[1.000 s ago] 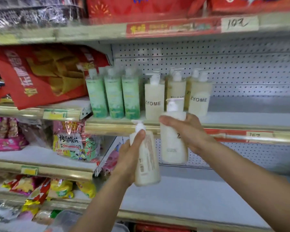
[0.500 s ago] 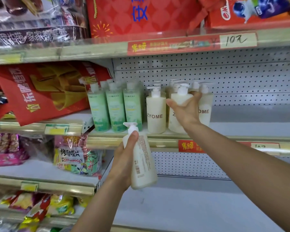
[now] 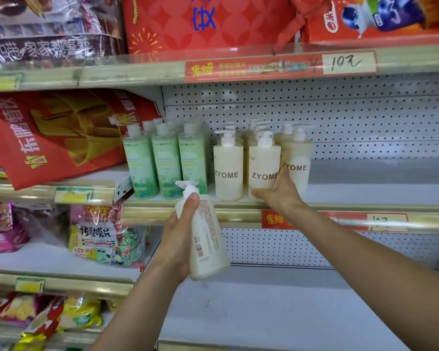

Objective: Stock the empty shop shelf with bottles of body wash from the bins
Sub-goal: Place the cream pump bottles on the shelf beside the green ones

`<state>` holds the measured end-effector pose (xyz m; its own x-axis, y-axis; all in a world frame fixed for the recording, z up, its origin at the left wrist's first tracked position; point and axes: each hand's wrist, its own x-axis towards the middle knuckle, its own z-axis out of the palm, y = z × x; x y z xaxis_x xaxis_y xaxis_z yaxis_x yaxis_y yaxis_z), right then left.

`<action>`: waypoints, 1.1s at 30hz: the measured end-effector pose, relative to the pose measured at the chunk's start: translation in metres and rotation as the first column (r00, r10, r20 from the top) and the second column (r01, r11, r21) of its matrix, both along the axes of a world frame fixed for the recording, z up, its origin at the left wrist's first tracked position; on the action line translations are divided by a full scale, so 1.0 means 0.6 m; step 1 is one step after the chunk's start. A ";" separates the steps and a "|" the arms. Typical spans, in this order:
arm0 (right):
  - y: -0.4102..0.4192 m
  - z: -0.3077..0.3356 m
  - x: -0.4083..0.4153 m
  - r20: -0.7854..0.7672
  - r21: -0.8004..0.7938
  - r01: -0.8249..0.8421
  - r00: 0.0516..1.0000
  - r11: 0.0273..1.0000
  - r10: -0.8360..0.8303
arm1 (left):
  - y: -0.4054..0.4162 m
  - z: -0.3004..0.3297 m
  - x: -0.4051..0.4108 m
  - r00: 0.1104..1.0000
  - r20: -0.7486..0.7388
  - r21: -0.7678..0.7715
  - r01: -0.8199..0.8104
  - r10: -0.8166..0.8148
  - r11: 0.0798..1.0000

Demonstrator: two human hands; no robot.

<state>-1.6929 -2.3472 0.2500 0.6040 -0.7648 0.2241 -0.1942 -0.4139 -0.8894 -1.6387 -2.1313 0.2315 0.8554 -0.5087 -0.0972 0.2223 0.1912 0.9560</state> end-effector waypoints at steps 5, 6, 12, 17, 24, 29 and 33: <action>0.006 -0.004 -0.018 -0.023 -0.197 0.106 0.993 0.975 -0.113 | -0.017 0.011 -0.015 0.999 -0.021 -0.016 0.033 -0.034 0.999; 0.016 -0.005 -0.031 0.044 -0.256 0.136 0.991 0.957 -0.129 | -0.020 0.011 -0.017 0.999 -0.033 -0.019 0.042 -0.043 0.999; 0.095 -0.003 -0.118 0.012 -0.032 -0.474 0.880 0.880 0.474 | -0.065 0.027 -0.042 0.997 -0.060 -0.101 0.042 -0.048 0.994; 0.097 -0.009 -0.145 -0.029 0.080 -0.480 0.875 0.874 0.483 | -0.111 0.046 -0.073 0.994 -0.049 -0.102 0.091 -0.096 0.991; 0.055 -0.007 -0.195 0.490 0.608 -0.710 0.687 0.355 0.537 | -0.140 0.082 -0.095 0.962 0.022 -0.123 0.274 -0.273 0.954; 0.054 0.011 -0.198 0.154 0.231 -0.536 0.844 0.812 0.514 | -0.167 0.092 -0.123 0.974 0.184 -0.030 0.138 -0.131 0.990; 0.023 0.018 -0.186 0.070 0.009 -0.345 0.937 0.939 0.343 | -0.189 0.098 -0.141 0.899 0.424 -0.004 0.119 -0.107 0.993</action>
